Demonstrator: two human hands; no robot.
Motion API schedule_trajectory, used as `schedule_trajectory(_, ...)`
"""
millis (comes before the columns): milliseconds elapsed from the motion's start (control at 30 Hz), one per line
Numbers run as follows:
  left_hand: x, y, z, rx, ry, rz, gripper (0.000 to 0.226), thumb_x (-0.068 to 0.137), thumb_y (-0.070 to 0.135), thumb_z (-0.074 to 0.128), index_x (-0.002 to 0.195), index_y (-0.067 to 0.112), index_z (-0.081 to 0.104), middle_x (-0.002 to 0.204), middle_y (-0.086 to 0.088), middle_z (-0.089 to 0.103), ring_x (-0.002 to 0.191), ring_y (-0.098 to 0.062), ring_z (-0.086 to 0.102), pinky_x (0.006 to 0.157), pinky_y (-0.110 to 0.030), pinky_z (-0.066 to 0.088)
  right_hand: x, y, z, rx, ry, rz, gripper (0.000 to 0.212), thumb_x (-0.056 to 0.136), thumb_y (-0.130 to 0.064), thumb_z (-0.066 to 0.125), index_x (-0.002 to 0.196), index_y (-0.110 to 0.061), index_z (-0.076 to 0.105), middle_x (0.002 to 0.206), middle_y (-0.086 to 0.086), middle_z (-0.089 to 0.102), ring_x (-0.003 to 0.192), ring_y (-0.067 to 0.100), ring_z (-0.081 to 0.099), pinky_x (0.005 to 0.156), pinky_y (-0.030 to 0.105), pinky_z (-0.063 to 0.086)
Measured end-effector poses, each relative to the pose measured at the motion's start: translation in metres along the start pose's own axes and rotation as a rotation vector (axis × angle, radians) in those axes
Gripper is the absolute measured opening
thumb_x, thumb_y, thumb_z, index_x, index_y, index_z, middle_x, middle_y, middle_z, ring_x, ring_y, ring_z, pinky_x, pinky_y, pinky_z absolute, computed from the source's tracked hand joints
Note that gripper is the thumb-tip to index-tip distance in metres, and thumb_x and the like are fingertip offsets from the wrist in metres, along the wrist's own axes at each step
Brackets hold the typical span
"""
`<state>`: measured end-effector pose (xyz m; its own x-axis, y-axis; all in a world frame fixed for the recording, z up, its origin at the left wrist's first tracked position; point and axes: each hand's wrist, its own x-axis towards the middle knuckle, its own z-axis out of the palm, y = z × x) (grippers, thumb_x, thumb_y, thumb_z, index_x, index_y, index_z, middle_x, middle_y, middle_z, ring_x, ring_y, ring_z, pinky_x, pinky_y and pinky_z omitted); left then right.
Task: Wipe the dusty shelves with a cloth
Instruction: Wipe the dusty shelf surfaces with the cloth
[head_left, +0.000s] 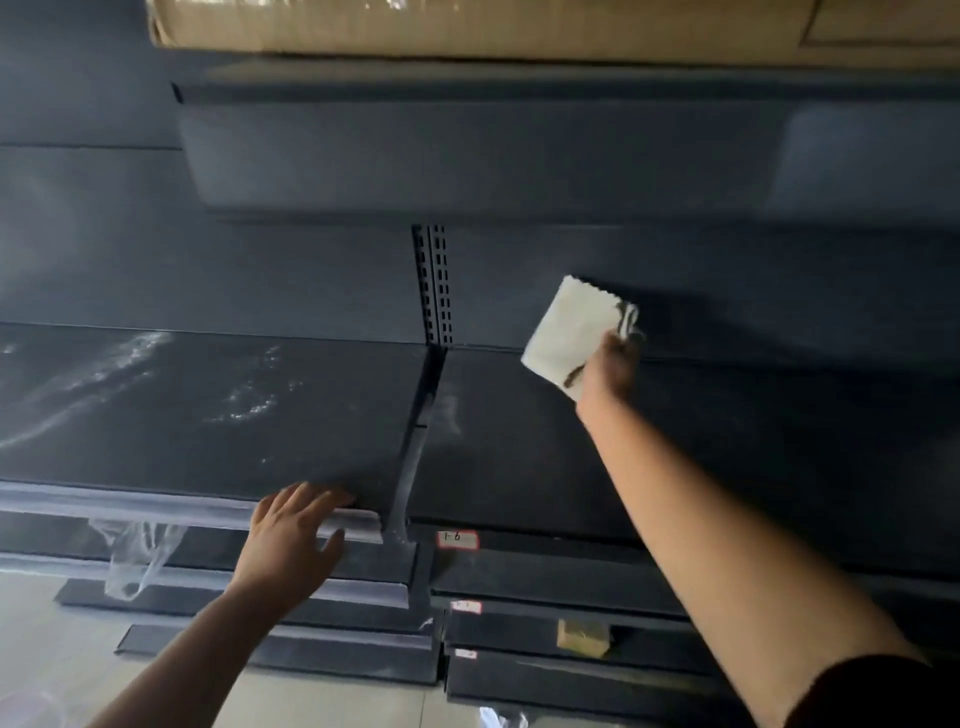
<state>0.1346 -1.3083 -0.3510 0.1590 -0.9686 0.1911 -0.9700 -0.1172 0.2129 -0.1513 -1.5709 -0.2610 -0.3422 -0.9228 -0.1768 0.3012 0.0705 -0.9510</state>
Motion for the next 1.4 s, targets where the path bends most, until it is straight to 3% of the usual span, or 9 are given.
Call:
schedule_trajectory(200,0.003,-0.001,0.007,0.078,0.052,0.013,0.048,0.068,0.036,0.053,0.111,0.02,0.066,0.11,-0.005,0.063,0.1,-0.033,0.056,0.08,-0.049,0.044,0.065,-0.01,-0.131,-1.11,0.378,-0.597,0.027,0.089,-0.017,0.043,0.113,-0.011,0.054,0.114,0.021,0.063,0.107,0.04,0.056,0.087,0.047,0.044)
schedule_trajectory(300,0.005,0.0,0.009,0.081,0.089,0.024,0.045,0.066,0.033,0.051,0.107,0.02,0.065,0.103,-0.004,0.063,0.094,-0.032,0.056,0.075,-0.047,0.044,0.082,0.017,-0.147,-1.4,0.219,-0.445,0.029,0.092,-0.018,0.041,0.116,-0.014,0.057,0.114,0.019,0.064,0.107,0.04,0.057,0.09,0.049,0.045)
schedule_trajectory(567,0.003,0.001,0.006,0.043,0.081,0.039,0.043,0.064,0.025,0.06,0.107,0.028,0.064,0.102,0.004,0.061,0.094,-0.027,0.057,0.078,-0.043,0.044,-0.007,0.092,0.039,-1.45,-0.145,-0.395,0.036,0.094,-0.017,0.031,0.116,-0.016,0.059,0.116,0.015,0.064,0.108,0.035,0.058,0.096,0.043,0.042)
schedule_trajectory(733,0.003,-0.001,0.001,0.019,0.053,0.061,0.045,0.065,0.028,0.061,0.109,0.034,0.063,0.107,0.01,0.061,0.099,-0.021,0.057,0.083,-0.04,0.045,-0.091,0.088,0.151,-0.747,-0.605,0.026,0.039,0.096,-0.027,0.04,0.132,-0.018,0.05,0.131,0.018,0.056,0.108,0.029,0.057,0.087,0.031,0.044)
schedule_trajectory(867,0.001,-0.005,-0.003,0.001,0.024,0.102,0.049,0.063,0.027,0.058,0.112,0.033,0.063,0.109,0.011,0.062,0.099,-0.02,0.058,0.084,-0.038,0.045,-0.1,0.061,0.154,-0.465,-0.359,0.151,0.034,0.095,-0.021,0.044,0.124,-0.01,0.057,0.124,0.015,0.063,0.108,0.031,0.062,0.078,0.03,0.047)
schedule_trajectory(1033,-0.004,-0.01,-0.004,-0.009,-0.013,0.166,0.058,0.06,0.027,0.06,0.119,0.029,0.063,0.113,0.008,0.062,0.101,-0.018,0.055,0.091,-0.032,0.031,-0.079,0.029,0.075,-0.357,-0.033,-0.059,0.031,0.094,-0.02,0.041,0.119,-0.006,0.056,0.106,0.012,0.062,0.092,0.024,0.06,0.073,0.03,0.046)
schedule_trajectory(1200,-0.007,-0.019,-0.005,0.001,-0.096,0.231,0.068,0.064,0.028,0.058,0.131,0.027,0.054,0.124,0.006,0.061,0.117,-0.019,0.053,0.099,-0.033,0.027,-0.07,0.034,-0.006,-0.865,0.104,-0.5,0.028,0.094,-0.023,0.037,0.115,-0.013,0.052,0.108,0.021,0.065,0.096,0.039,0.062,0.079,0.041,0.049)
schedule_trajectory(1333,-0.011,-0.037,-0.003,0.089,-0.141,0.357,0.09,0.061,0.024,0.065,0.146,0.022,0.034,0.144,0.002,0.048,0.138,-0.017,0.031,0.109,-0.039,0.017,-0.097,0.091,0.002,-1.539,-0.068,-0.461,0.029,0.092,-0.011,0.038,0.117,-0.011,0.054,0.117,0.017,0.062,0.108,0.038,0.057,0.088,0.042,0.046)
schedule_trajectory(1400,-0.014,-0.049,-0.005,0.158,-0.134,0.405,0.097,0.057,0.021,0.067,0.147,0.018,0.03,0.149,0.0,0.041,0.142,-0.019,0.021,0.111,-0.04,0.013,-0.13,0.113,0.04,-1.536,-0.217,-0.417,0.038,0.091,-0.01,0.037,0.126,-0.014,0.052,0.128,0.015,0.057,0.118,0.035,0.051,0.1,0.043,0.041)
